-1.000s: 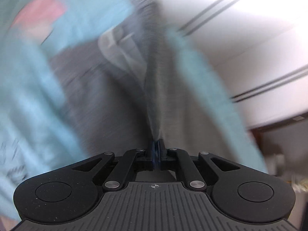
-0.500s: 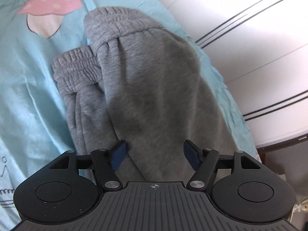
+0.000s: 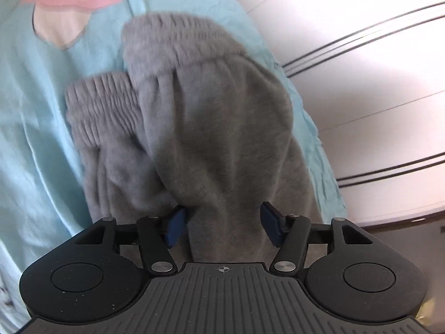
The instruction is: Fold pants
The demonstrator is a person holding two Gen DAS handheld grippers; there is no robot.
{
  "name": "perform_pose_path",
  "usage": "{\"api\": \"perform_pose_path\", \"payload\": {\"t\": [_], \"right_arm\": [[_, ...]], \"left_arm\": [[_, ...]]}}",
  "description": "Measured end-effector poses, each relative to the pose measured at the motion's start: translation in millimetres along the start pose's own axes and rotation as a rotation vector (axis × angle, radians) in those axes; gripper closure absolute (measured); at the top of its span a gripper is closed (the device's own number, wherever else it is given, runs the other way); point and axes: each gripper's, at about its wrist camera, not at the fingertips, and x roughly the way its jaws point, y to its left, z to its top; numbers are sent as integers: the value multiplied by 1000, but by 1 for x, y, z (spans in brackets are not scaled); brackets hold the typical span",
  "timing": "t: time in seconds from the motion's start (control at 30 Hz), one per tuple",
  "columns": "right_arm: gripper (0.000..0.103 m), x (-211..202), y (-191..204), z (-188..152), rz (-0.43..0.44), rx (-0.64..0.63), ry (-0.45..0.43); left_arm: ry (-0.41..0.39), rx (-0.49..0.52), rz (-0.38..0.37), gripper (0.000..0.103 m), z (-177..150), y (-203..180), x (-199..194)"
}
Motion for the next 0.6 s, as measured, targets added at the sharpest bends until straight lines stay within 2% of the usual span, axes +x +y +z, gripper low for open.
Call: {"api": "perform_pose_path", "payload": {"t": [0.07,0.17,0.2,0.27,0.33,0.43,0.47,0.5,0.53,0.57,0.6], "right_arm": [[95,1,0,-1,-21,-16,9],[91,2,-2,-2,-25,-4,17],[91,1,-3,-2,-21,-1,15],[91,2,-4,-2,-24,0,17],[91,2,-5,-2,-26,7,18],[91,4,-4,-3,-34,2,15],[91,5,-3,-4,-36,-5,12],[91,5,-1,-5,-37,-12,7],[93,5,1,-5,-42,-18,3],[97,5,2,-5,-34,-17,2],[97,3,4,-4,-23,-11,1]], "left_arm": [[-43,-26,2,40,7,5,-8],[-45,-115,-44,34,20,20,-17],[-54,-117,-14,34,24,22,-18],[-113,-68,62,32,30,22,-27],[-153,-13,47,27,34,23,-33],[-146,23,47,27,40,19,-26],[-143,25,66,33,41,15,-18],[-146,15,80,62,41,12,-14],[-133,16,58,82,43,10,-11],[-106,11,41,90,45,7,-11],[-101,-5,24,91,45,5,-15]]}}
